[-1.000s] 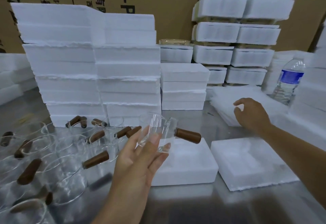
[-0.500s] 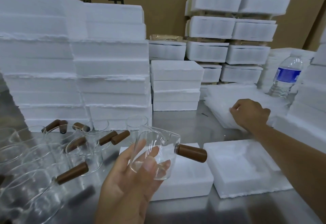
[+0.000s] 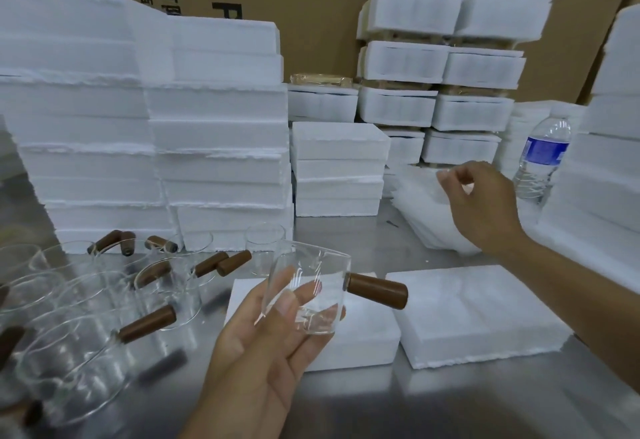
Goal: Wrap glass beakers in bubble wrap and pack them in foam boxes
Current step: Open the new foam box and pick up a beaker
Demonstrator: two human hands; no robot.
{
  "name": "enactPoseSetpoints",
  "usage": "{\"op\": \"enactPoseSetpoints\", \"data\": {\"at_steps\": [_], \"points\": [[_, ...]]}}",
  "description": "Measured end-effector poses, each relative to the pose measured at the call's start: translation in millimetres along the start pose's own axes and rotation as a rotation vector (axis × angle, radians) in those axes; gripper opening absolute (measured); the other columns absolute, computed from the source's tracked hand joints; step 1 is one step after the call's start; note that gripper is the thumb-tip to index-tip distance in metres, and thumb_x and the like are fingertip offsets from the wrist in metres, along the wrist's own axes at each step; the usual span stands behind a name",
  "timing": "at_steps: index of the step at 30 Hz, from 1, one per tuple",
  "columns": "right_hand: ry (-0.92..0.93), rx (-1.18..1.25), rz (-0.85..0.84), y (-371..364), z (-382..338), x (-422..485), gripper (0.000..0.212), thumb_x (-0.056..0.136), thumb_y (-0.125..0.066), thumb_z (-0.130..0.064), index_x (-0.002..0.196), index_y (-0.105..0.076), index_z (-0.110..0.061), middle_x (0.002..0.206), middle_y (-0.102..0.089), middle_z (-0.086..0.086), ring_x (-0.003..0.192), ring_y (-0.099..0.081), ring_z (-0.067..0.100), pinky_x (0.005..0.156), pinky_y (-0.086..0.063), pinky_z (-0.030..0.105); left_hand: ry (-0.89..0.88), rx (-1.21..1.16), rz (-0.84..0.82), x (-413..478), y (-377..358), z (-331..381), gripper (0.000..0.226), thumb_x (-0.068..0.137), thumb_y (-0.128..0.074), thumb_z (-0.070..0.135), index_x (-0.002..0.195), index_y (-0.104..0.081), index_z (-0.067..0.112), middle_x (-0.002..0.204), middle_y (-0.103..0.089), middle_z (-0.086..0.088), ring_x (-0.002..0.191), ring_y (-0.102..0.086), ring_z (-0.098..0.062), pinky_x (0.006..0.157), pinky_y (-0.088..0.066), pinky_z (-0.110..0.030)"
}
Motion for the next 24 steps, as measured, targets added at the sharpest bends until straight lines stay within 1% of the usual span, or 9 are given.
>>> {"op": "enactPoseSetpoints", "data": {"at_steps": [2, 4, 8, 12, 15, 17, 19, 22, 24], "points": [[0.041, 0.125, -0.058, 11.3, -23.8, -24.4, 0.02, 0.093, -0.055, -0.03, 0.078, -0.057, -0.017, 0.081, -0.057, -0.007, 0.078, -0.053, 0.0, 0.066, -0.034, 0.008, 0.02, -0.017, -0.029, -2.7, -4.5, 1.9, 0.083, 0.011, -0.096, 0.035, 0.089, -0.077, 0.013, 0.1, -0.072, -0.018, 0.084, -0.069, -0.045, 0.057, -0.058, -0.032], [0.112, 0.199, -0.139, 19.6, -46.4, -56.5, 0.019, 0.089, -0.056, -0.033, 0.071, -0.055, -0.025, 0.077, -0.058, -0.014, 0.078, -0.051, -0.013, 0.066, -0.033, 0.0, 0.031, -0.033, -0.071, -3.8, -7.6, 5.3, 0.082, 0.01, -0.096, 0.034, 0.087, -0.077, 0.011, 0.101, -0.071, -0.019, 0.084, -0.069, -0.044, 0.056, -0.058, -0.033], [0.173, 0.292, -0.305, 19.9, -75.6, -115.1, 0.026, 0.075, -0.046, -0.059, 0.068, -0.052, -0.035, 0.078, -0.059, -0.018, 0.081, -0.052, -0.008, 0.067, -0.036, 0.005, 0.016, -0.114, -0.127, -4.8, -9.2, 18.9, 0.074, 0.017, -0.097, 0.034, 0.084, -0.077, 0.011, 0.102, -0.071, -0.018, 0.087, -0.069, -0.042, 0.059, -0.059, -0.035], [0.286, 0.101, -0.453, -4.0, -94.3, -154.0, 0.033, 0.077, -0.036, -0.07, 0.068, -0.047, -0.04, 0.08, -0.05, -0.032, 0.087, -0.042, -0.008, 0.079, -0.029, 0.009, 0.009, -0.144, -0.191, -6.0, -7.2, 32.6, 0.07, 0.028, -0.096, 0.036, 0.091, -0.076, 0.012, 0.105, -0.071, -0.014, 0.096, -0.068, -0.038, 0.065, -0.058, -0.034], [0.554, -0.012, -0.346, -6.9, -116.5, -173.7, 0.024, 0.084, -0.053, -0.053, 0.069, -0.059, -0.035, 0.075, -0.059, -0.024, 0.07, -0.042, -0.005, 0.076, -0.033, 0.009, 0.004, -0.123, -0.186, -4.3, -3.5, 34.8, 0.068, 0.032, -0.096, 0.037, 0.093, -0.076, 0.015, 0.108, -0.07, -0.012, 0.1, -0.067, -0.037, 0.069, -0.058, -0.033], [0.705, -0.056, -0.33, -9.0, -126.7, -184.6, 0.025, 0.083, -0.051, -0.043, 0.066, -0.064, -0.03, 0.07, -0.064, -0.016, 0.067, -0.053, 0.001, 0.078, -0.047, 0.022, 0.009, -0.127, -0.16, -2.8, -0.4, 33.7, 0.069, 0.033, -0.096, 0.036, 0.095, -0.076, 0.014, 0.112, -0.069, -0.013, 0.101, -0.066, -0.037, 0.07, -0.058, -0.033], [0.821, -0.12, -0.314, -11.8, -130.0, -195.1, 0.03, 0.085, -0.047, -0.042, 0.067, -0.068, -0.028, 0.07, -0.066, -0.014, 0.067, -0.06, 0.004, 0.084, -0.049, 0.026, 0.005, -0.125, -0.135, -1.5, 2.7, 32.5, 0.073, 0.034, -0.096, 0.036, 0.1, -0.073, 0.013, 0.115, -0.068, -0.015, 0.102, -0.066, -0.037, 0.071, -0.058, -0.034], [0.796, 0.007, -0.226, -4.5, -127.0, -194.8, 0.03, 0.085, -0.052, -0.044, 0.072, -0.071, -0.024, 0.069, -0.066, -0.011, 0.066, -0.059, 0.005, 0.076, -0.048, 0.023, -0.003, -0.096, -0.108, -0.4, 6.2, 30.8, 0.076, 0.035, -0.095, 0.038, 0.103, -0.072, 0.016, 0.117, -0.067, -0.012, 0.102, -0.066, -0.034, 0.071, -0.058, -0.035], [0.631, 0.167, -0.117, 7.4, -115.9, -183.2, 0.03, 0.086, -0.054, -0.043, 0.07, -0.065, -0.021, 0.065, -0.062, -0.009, 0.062, -0.052, 0.006, 0.067, -0.043, 0.021, 0.0, -0.072, -0.1, 0.7, 8.1, 29.5, 0.077, 0.035, -0.095, 0.04, 0.106, -0.073, 0.019, 0.117, -0.068, -0.009, 0.102, -0.067, -0.031, 0.071, -0.058, -0.034]]}}
Point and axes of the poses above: each hand's wrist, its own x-axis towards the middle knuckle, its own y-axis out of the back of the hand, z = x × y, the point moved 4 cm from there along x, towards the middle knuckle
